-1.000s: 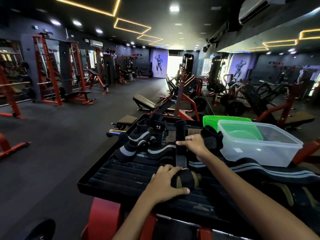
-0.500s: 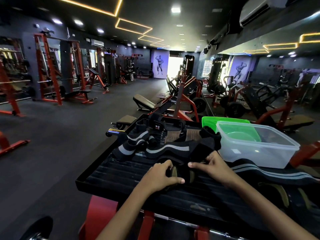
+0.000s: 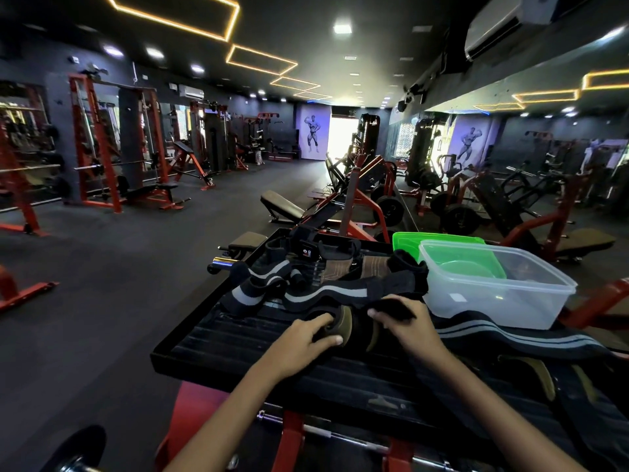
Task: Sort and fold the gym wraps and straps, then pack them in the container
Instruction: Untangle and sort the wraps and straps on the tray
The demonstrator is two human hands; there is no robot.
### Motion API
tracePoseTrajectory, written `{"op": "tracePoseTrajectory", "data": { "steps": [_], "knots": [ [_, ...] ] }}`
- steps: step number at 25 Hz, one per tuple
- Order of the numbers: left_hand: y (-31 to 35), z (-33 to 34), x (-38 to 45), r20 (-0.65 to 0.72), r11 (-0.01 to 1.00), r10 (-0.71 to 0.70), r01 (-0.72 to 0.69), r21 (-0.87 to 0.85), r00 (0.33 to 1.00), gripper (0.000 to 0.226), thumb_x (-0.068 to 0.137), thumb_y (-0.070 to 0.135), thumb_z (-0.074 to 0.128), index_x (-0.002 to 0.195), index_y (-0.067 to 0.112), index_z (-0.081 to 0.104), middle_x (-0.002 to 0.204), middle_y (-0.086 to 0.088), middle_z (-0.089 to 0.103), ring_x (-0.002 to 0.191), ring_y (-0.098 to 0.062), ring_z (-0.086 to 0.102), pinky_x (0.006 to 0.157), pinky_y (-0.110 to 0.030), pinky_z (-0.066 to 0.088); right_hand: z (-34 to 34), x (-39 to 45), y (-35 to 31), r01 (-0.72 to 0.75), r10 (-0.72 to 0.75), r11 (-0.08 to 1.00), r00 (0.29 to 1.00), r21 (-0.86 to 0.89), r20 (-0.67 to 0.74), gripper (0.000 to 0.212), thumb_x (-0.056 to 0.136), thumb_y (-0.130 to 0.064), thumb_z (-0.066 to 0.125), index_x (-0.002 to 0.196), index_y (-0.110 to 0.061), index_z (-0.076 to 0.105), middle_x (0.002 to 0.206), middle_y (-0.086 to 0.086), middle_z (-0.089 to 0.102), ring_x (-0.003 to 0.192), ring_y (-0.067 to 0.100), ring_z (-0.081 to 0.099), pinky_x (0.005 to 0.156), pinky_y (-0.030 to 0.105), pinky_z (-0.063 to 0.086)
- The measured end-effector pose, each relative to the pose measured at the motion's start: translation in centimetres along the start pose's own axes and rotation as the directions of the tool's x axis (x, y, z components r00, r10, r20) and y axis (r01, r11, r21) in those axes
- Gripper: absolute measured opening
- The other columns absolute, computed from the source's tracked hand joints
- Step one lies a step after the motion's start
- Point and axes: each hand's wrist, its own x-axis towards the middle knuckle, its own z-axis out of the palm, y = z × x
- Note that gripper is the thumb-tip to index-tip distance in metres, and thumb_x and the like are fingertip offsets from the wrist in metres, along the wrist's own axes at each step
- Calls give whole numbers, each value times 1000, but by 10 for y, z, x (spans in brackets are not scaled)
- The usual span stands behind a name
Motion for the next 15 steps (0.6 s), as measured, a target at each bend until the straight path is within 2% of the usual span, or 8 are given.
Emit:
{"op": "tracePoseTrajectory", "data": {
  "steps": [2,3,4,6,8,10,12,15],
  "knots": [
    [9,2,6,-57,996,-36,31,-85,998,21,91,43,53,101,24,56,65,4,54,63,-10,51,63,-26,39,-1,11,0,-173,175,984,983,43,-49,22,77,-15,75,63,-25,62,65,-2,66,68,16,62,66,37,49],
    [11,3,8,-60,990,-54,46,-135,997,21,91,43,54,98,23,58,62,3,53,58,-10,49,61,-26,38,-1,13,0,-205,205,979,977,10,-56,21,77,-17,76,63,-25,62,66,1,67,68,20,63,66,39,49],
    [12,4,8,-41,979,-78,69,-190,996,22,90,43,55,96,22,60,63,1,57,59,-11,52,62,-27,41,0,12,1,-219,218,975,975,-23,-45,19,76,-18,76,63,-24,63,67,3,68,68,20,64,66,38,49],
    [10,11,7,20,944,-164,162,-288,986,22,90,41,56,93,21,64,79,1,68,73,-12,63,73,-28,49,9,3,3,-226,228,968,974,-111,5,16,76,-18,77,65,-22,66,64,1,67,63,14,61,62,31,45],
    [5,19,7,8,899,-287,272,-342,958,19,91,39,55,89,23,66,86,5,69,82,-8,64,77,-24,48,20,-8,8,-186,197,970,979,-157,58,5,76,-16,76,74,-20,73,66,-7,66,67,8,60,64,27,44],
    [4,21,8,-28,858,-363,323,-400,931,16,90,36,58,85,23,67,86,6,69,85,-8,64,77,-21,47,26,-12,7,-134,153,971,985,-196,82,15,77,-10,73,85,-22,76,72,-17,66,79,5,63,72,22,46],
    [4,22,10,-22,833,-395,348,-431,918,17,90,34,59,86,19,68,88,1,70,89,-15,65,80,-26,48,26,-15,4,-56,88,969,988,-242,124,27,79,-5,68,93,-27,76,82,-20,68,91,2,63,82,15,45],
    [0,25,14,-31,793,-451,385,-473,892,36,86,35,64,91,-1,69,94,-17,71,89,-28,66,83,-39,51,21,-25,1,57,-5,974,973,-217,233,37,80,-12,58,104,-36,71,108,-15,69,108,-3,58,99,17,41]
  ]
}}
